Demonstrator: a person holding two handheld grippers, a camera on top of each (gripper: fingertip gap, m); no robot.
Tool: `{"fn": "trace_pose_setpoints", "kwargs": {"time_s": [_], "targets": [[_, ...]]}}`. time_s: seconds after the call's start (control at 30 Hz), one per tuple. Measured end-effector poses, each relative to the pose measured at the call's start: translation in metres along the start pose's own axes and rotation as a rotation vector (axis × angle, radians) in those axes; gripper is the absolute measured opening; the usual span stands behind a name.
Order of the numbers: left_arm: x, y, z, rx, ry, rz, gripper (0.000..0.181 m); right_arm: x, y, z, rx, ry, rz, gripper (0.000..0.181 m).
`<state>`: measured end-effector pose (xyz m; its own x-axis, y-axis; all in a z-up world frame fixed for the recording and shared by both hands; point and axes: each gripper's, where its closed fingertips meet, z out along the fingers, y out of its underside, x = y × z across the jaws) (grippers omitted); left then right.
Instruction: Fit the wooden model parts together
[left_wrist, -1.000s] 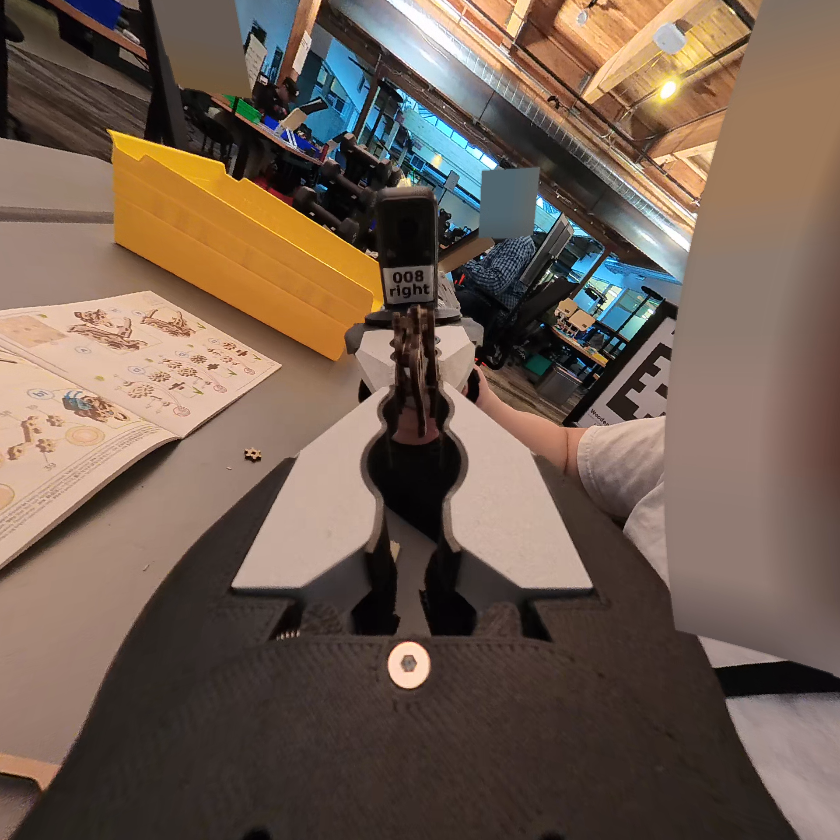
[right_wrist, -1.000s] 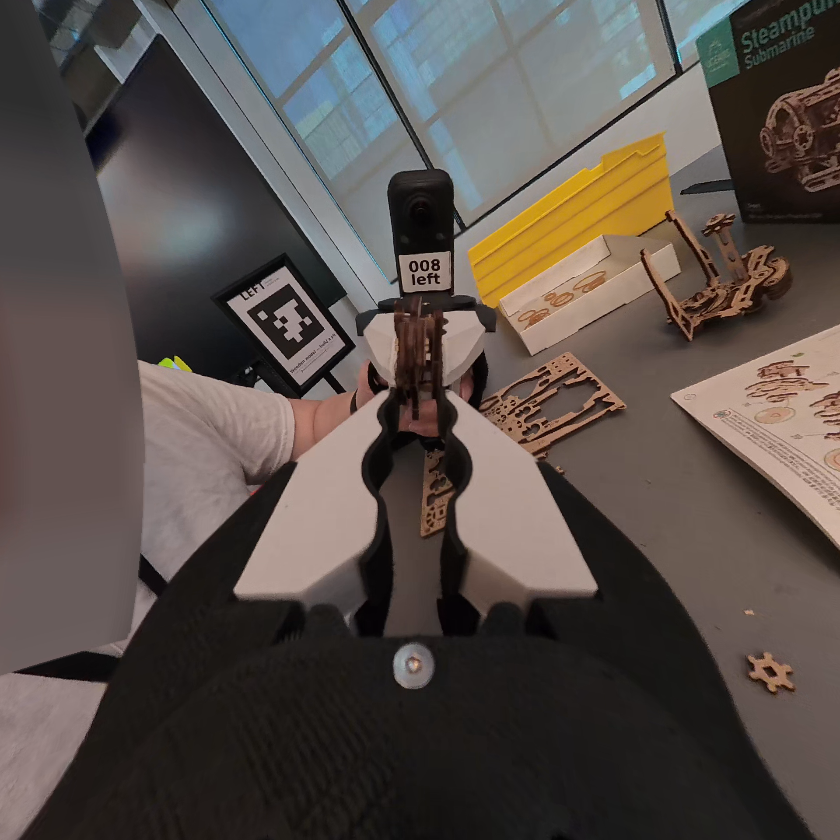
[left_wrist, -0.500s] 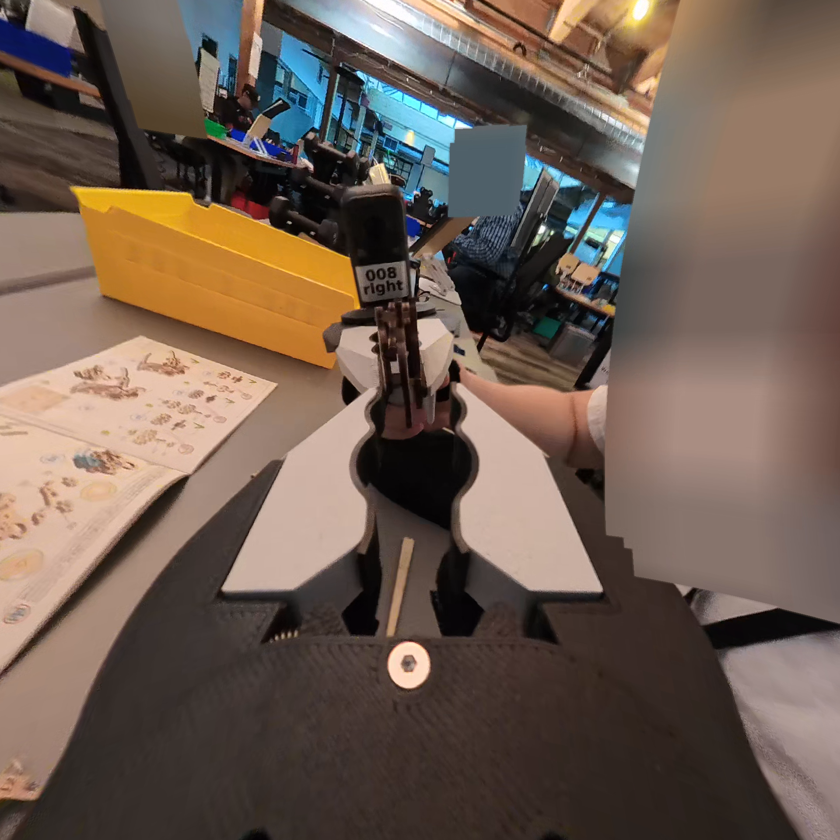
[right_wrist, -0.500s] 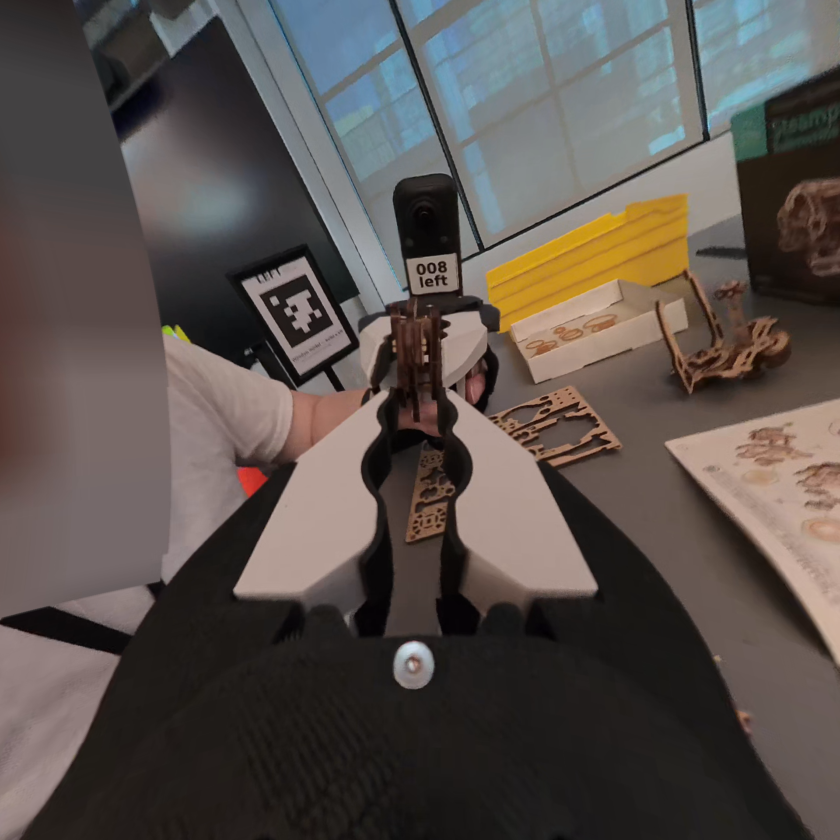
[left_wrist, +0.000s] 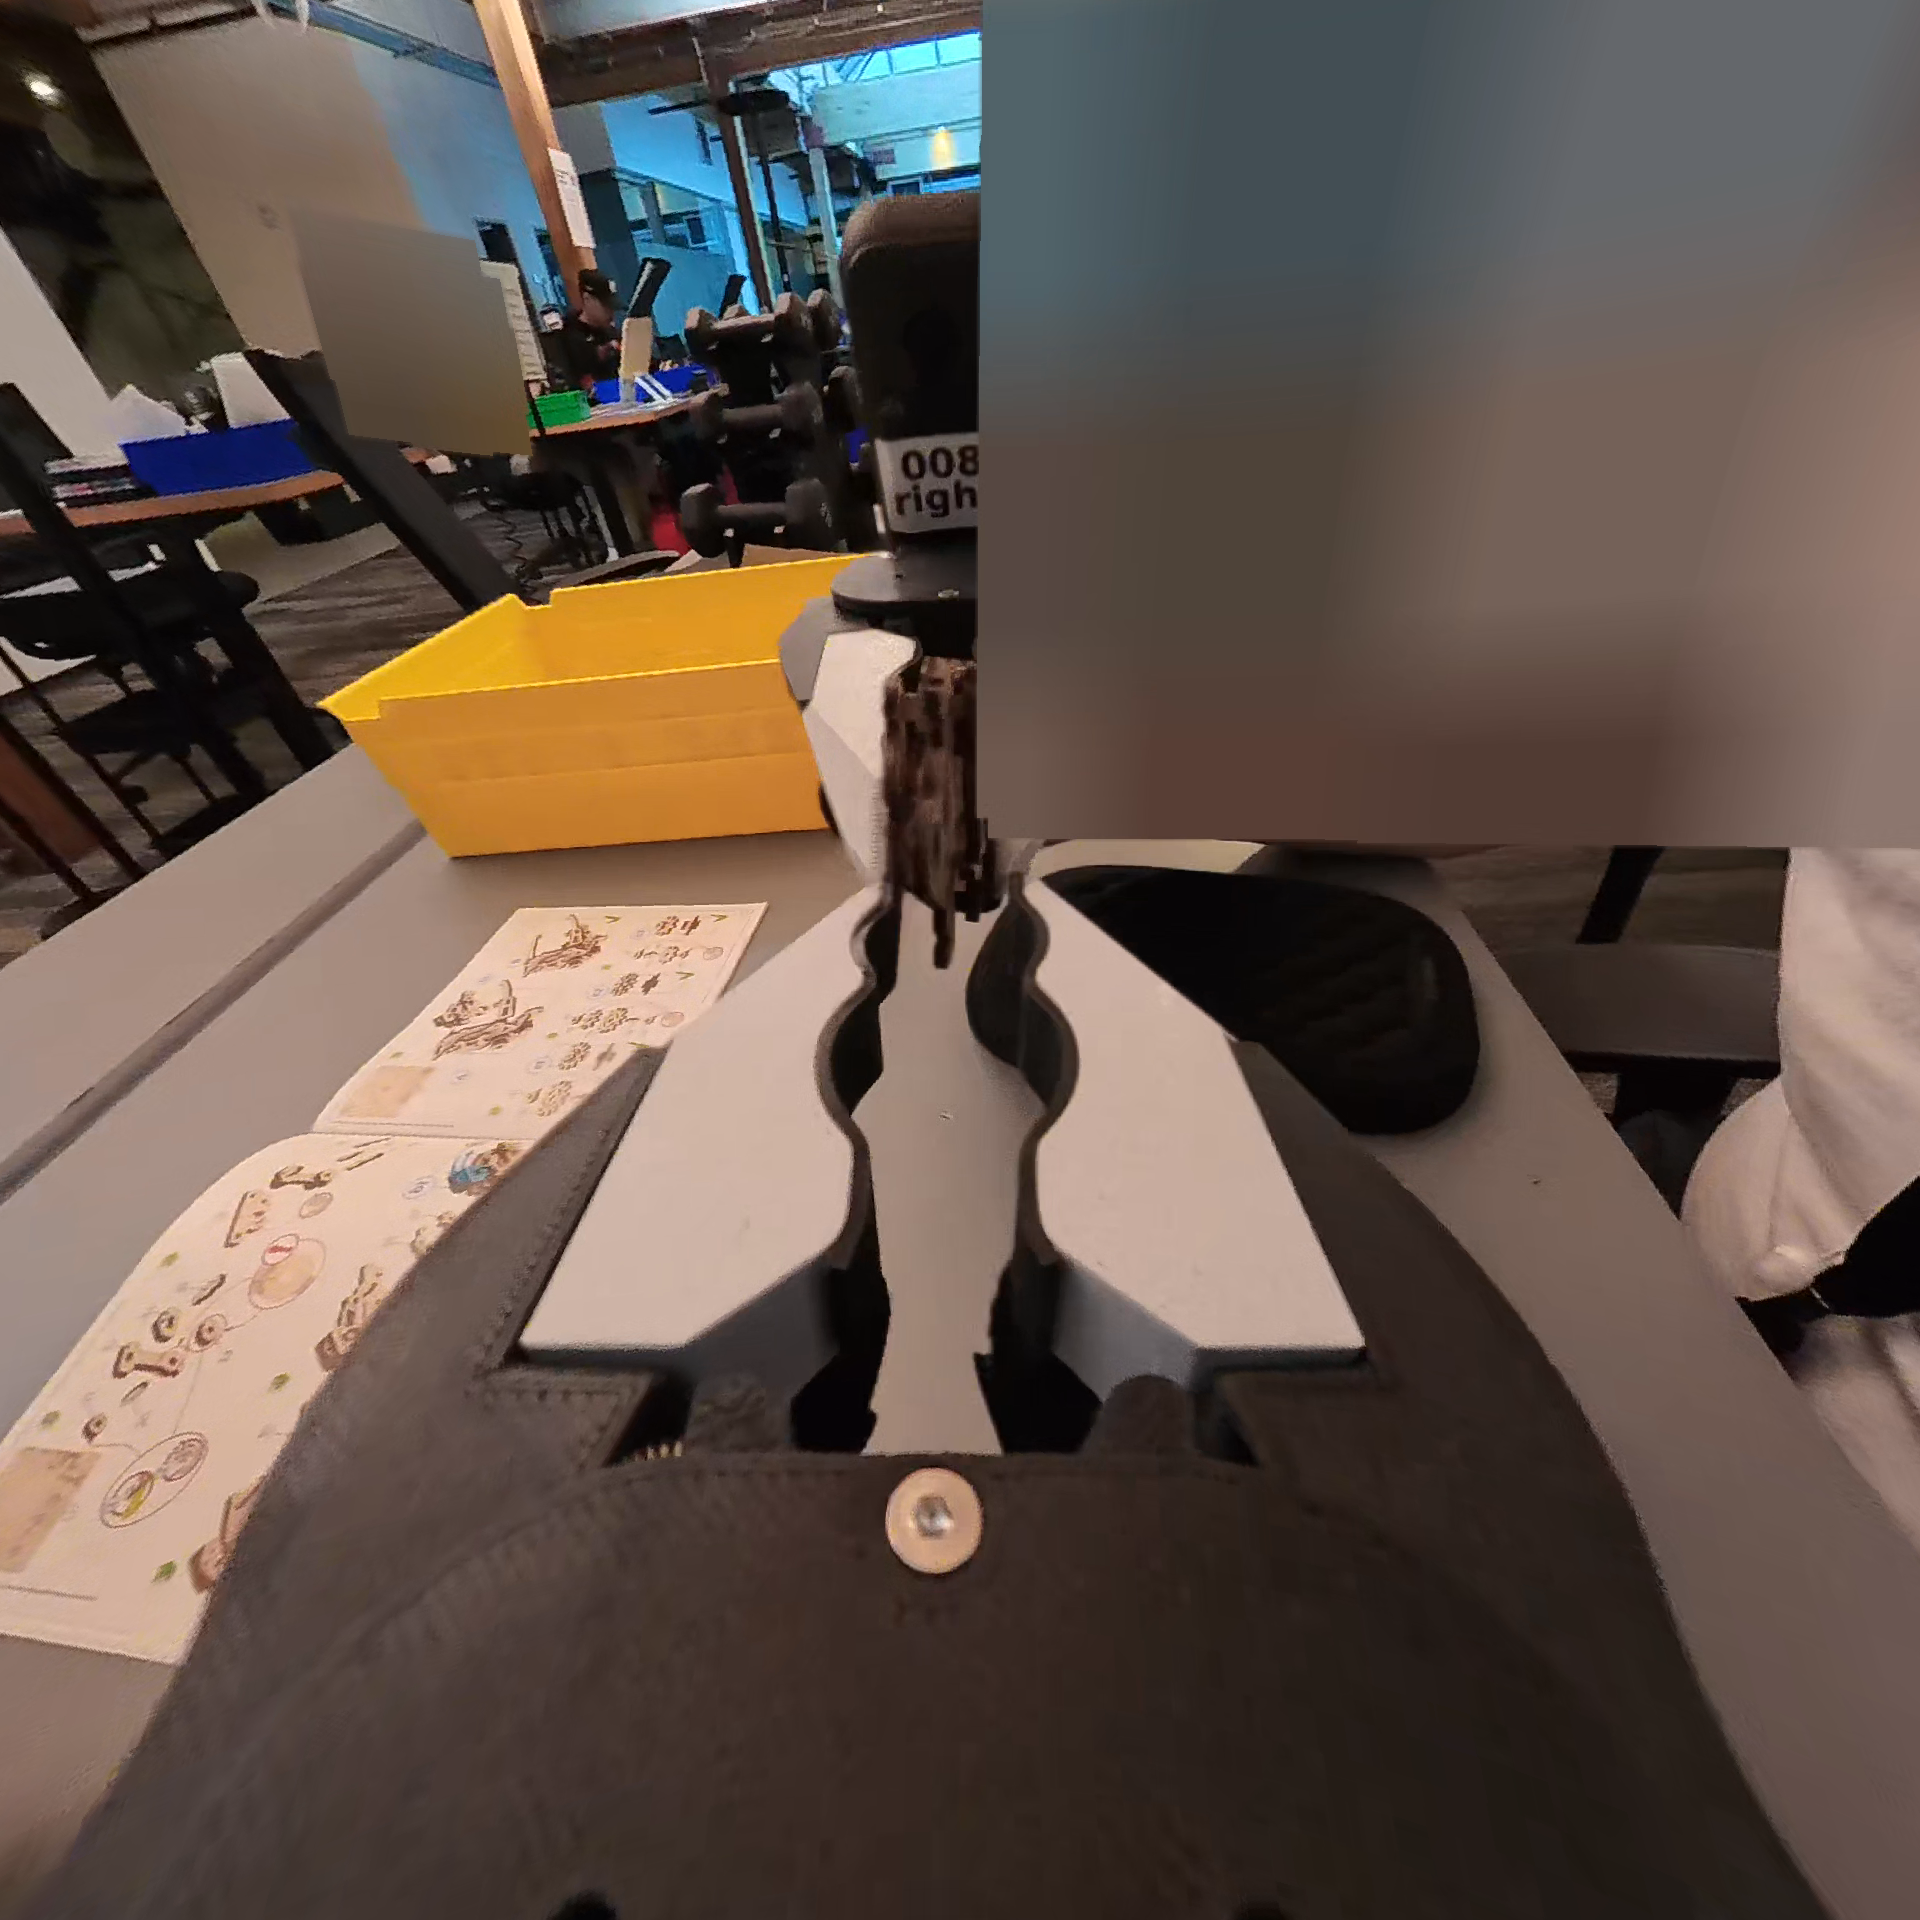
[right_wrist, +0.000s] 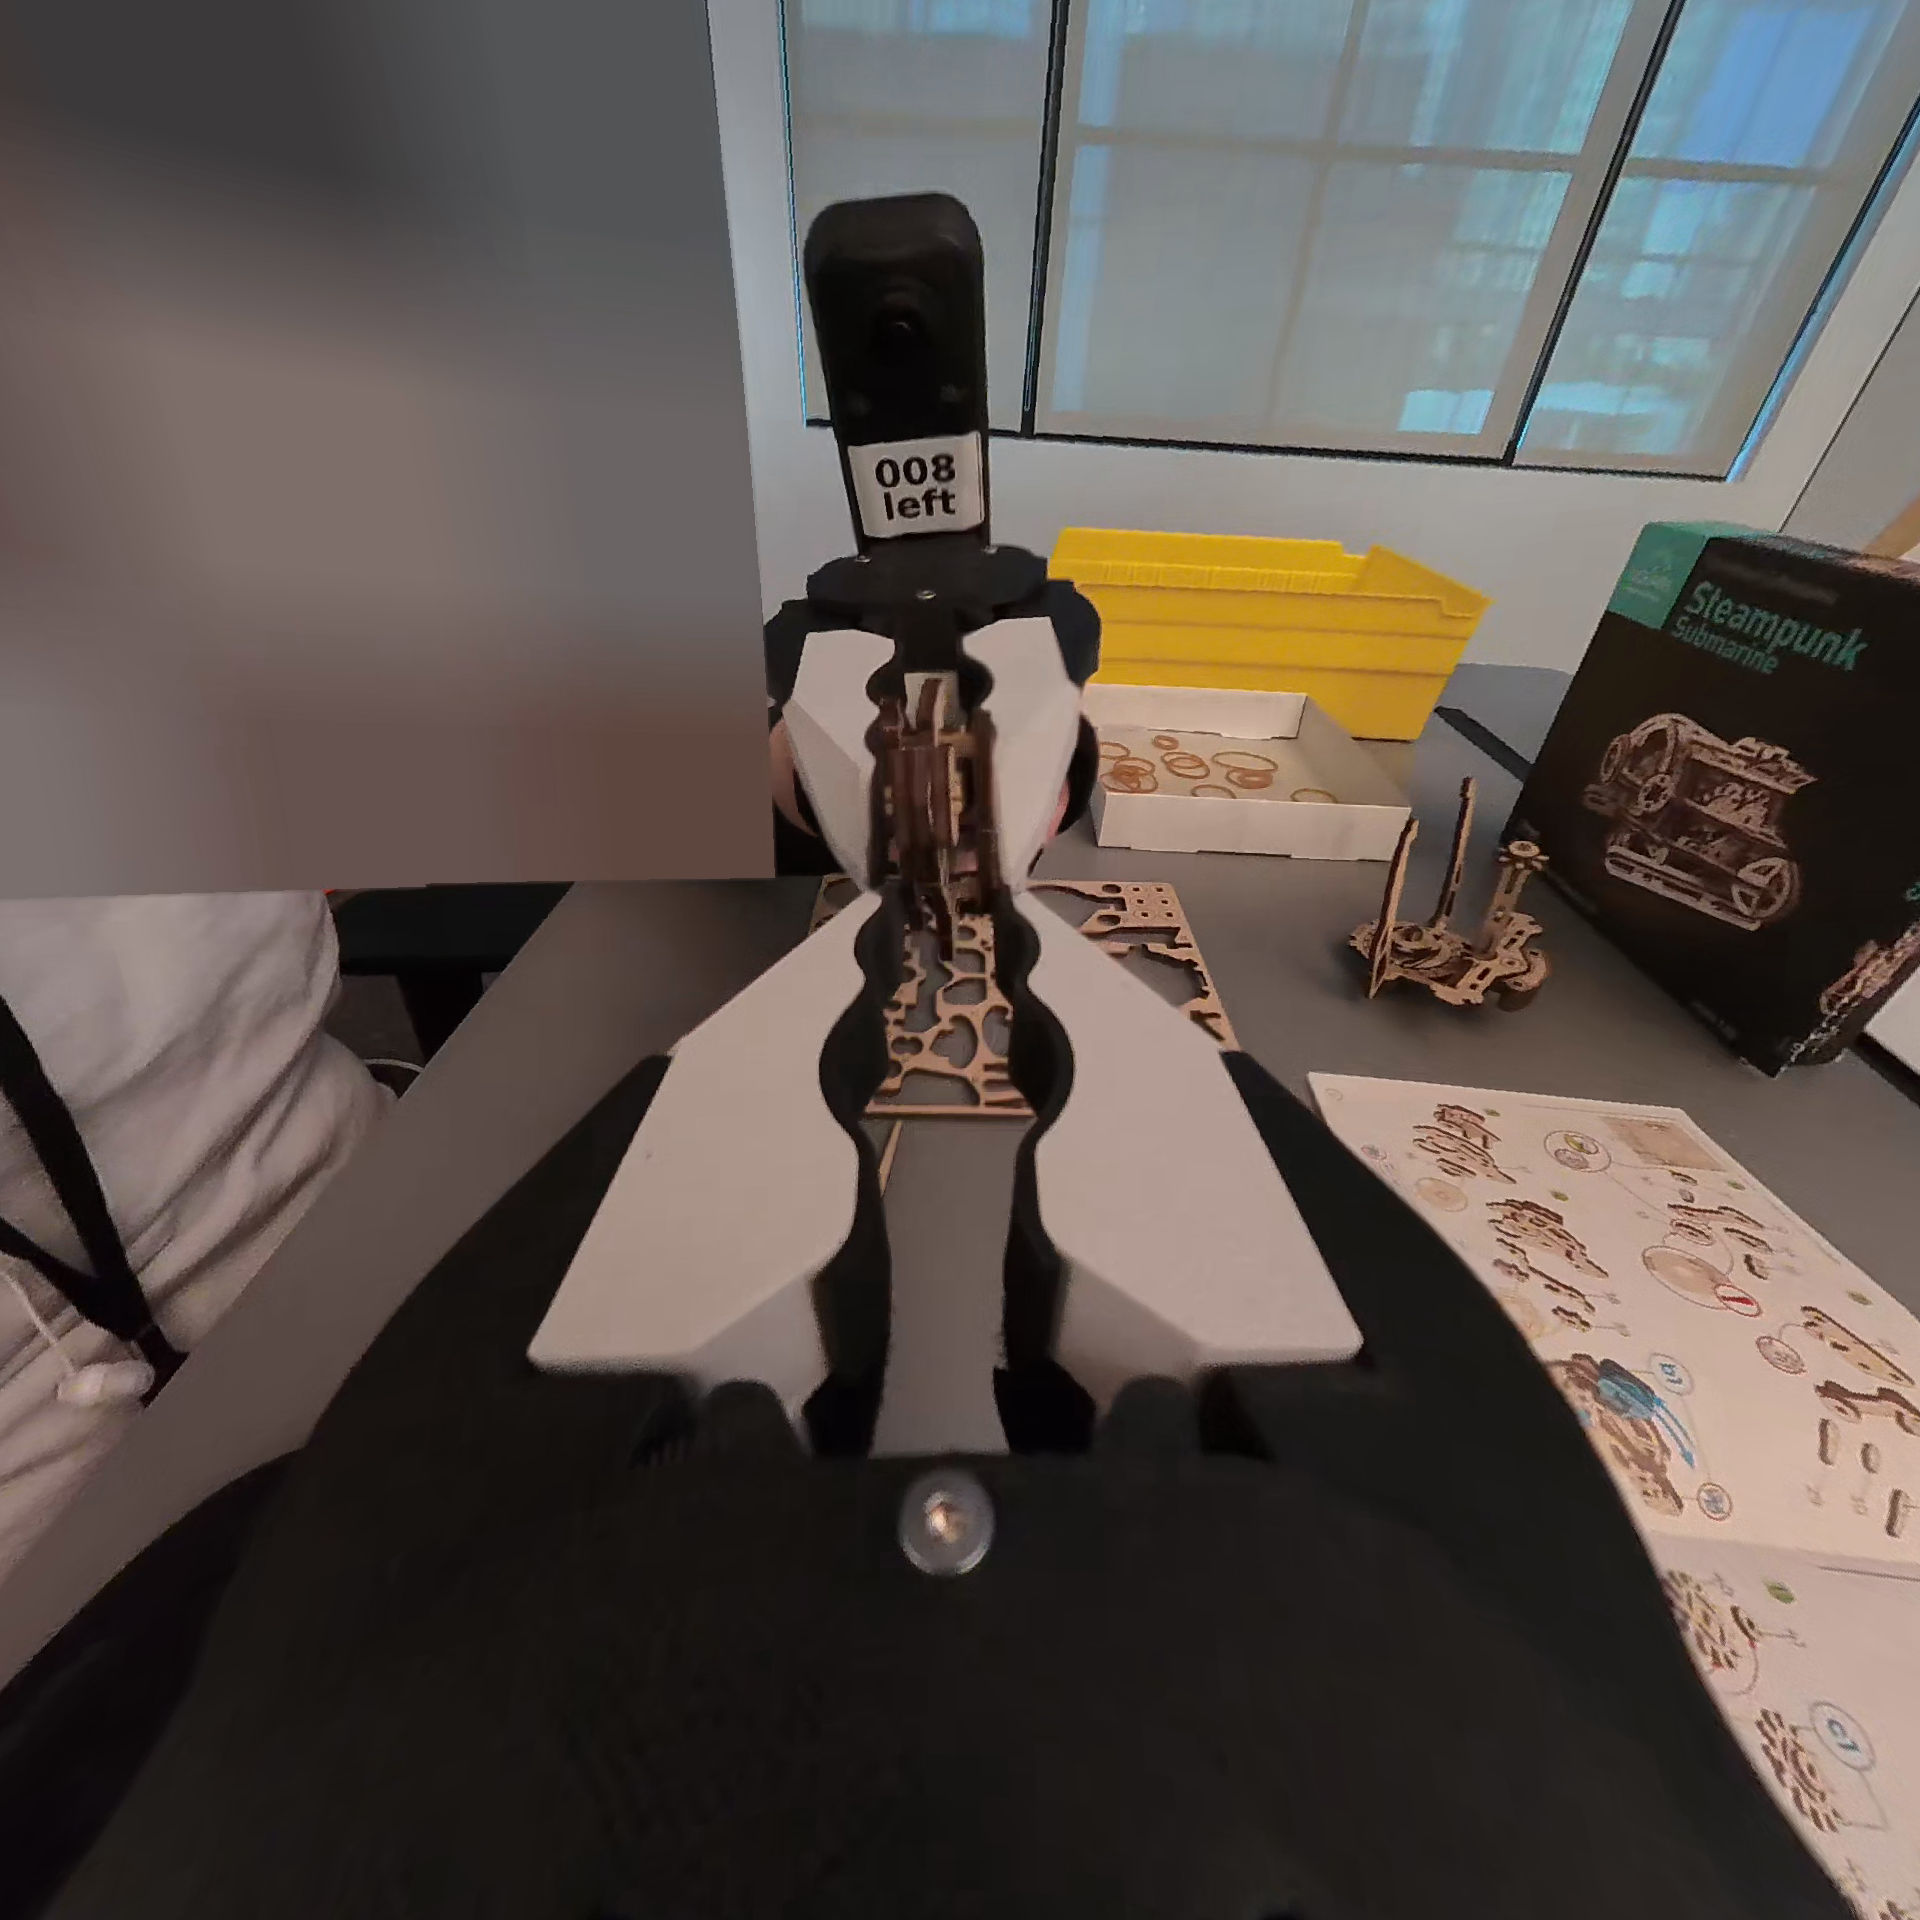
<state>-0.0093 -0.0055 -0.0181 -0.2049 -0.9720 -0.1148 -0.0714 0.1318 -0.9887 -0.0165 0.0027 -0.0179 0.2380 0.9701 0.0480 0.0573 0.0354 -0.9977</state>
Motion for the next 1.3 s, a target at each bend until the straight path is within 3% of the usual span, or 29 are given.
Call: {"fn": "trace_pose_setpoints", "kwargs": {"time_s": [0.17,0.27,0.57,0.63,0.87,0.9,0.97,1.17,1.23,1.3], "targets": [[0.0,-0.004,-0.003,0.014,-0.012,0.033,0.019,-0.001,0.008,0.002,-0.083,0.015,-0.017,0.014],[0.0,0.003,-0.001,-0.026,-0.006,0.036,0.008,-0.004,0.013,0.005,-0.118,0.003,-0.028,0.014],[-0.013,-0.014,-0.002,0.116,-0.044,-0.164,0.008,0.002,-0.005,0.006,0.02,0.065,0.007,0.025],[-0.006,-0.016,-0.001,0.138,0.004,-0.161,0.008,-0.001,-0.008,0.007,0.03,0.066,-0.023,0.014],[0.001,-0.013,-0.004,0.136,0.063,-0.077,0.009,-0.007,-0.003,0.01,-0.007,0.005,0.035,0.014],[-0.001,-0.011,-0.005,0.118,0.059,-0.078,0.016,-0.008,-0.001,0.01,-0.029,0.008,0.019,0.014],[-0.001,-0.01,-0.005,0.092,0.064,-0.087,0.054,-0.007,0.0,0.01,-0.06,0.027,-0.008,0.014],[0.008,0.002,0.003,-0.016,0.028,0.054,0.029,-0.01,0.014,0.014,-0.181,0.046,-0.093,0.014],[0.008,0.002,0.004,-0.013,0.022,0.052,0.028,-0.009,0.015,0.014,-0.199,0.065,-0.119,0.014],[0.009,-0.003,0.001,0.02,0.047,0.02,0.015,-0.01,0.012,0.014,-0.177,0.06,-0.116,0.014]]}}
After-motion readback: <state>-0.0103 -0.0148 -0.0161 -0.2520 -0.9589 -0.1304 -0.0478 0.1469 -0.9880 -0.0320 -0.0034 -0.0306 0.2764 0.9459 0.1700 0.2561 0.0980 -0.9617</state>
